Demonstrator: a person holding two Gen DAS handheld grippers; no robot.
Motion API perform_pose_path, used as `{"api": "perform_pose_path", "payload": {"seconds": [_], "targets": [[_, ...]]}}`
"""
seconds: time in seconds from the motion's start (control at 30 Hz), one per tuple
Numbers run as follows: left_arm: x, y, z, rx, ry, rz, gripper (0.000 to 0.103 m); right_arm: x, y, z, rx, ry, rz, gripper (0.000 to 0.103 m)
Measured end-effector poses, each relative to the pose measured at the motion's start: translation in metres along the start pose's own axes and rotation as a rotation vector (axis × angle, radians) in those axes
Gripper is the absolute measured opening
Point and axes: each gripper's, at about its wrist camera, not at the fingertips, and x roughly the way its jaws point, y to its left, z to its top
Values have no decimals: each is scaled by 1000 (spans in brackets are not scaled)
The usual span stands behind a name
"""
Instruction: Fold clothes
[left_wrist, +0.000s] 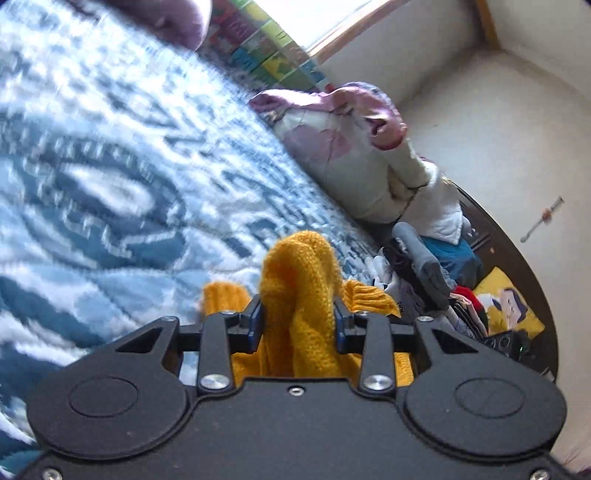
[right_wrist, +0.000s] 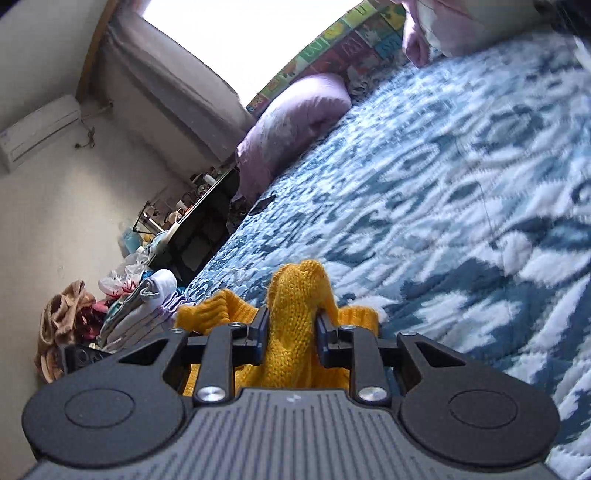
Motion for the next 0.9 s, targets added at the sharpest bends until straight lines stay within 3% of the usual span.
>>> {"api": "perform_pose_path", "payload": {"seconds": [0.1,0.17,0.23,0.3,0.37,0.43,0.5,0.6,0.7,0.83,0.9], "targets": [[8,10,-2,-55,31,29,34,6,-9,-6,33,6,-22,32],[12,15,-3,-84,38,27,34,11,-17,-10,83,19,-18,41],[12,15,-1,-96,32,24,39,11,-23,-10,131,13,-16,45],[5,6,2,-63,28,39,51,4,-17,-7,110,-8,-41,55],[-7,-11,5,19,5,103,59,-8,-3,-5,43,-33,-70,64],[-25,-32,4,141,-40,186,60,-23,18,-10,-95,-58,-87,65],[-46,-50,-3,239,-90,221,60,-37,38,-15,-232,-83,-104,65],[-68,-77,-23,387,-126,236,60,-60,68,-22,-439,-120,-129,64],[-74,-101,-43,553,-127,235,60,-66,94,-45,-630,-89,-98,62],[-64,-106,-54,633,-106,208,60,-55,106,-63,-713,-74,-69,62],[-51,-97,-60,670,-48,224,59,-46,100,-67,-716,-34,-82,62]]}}
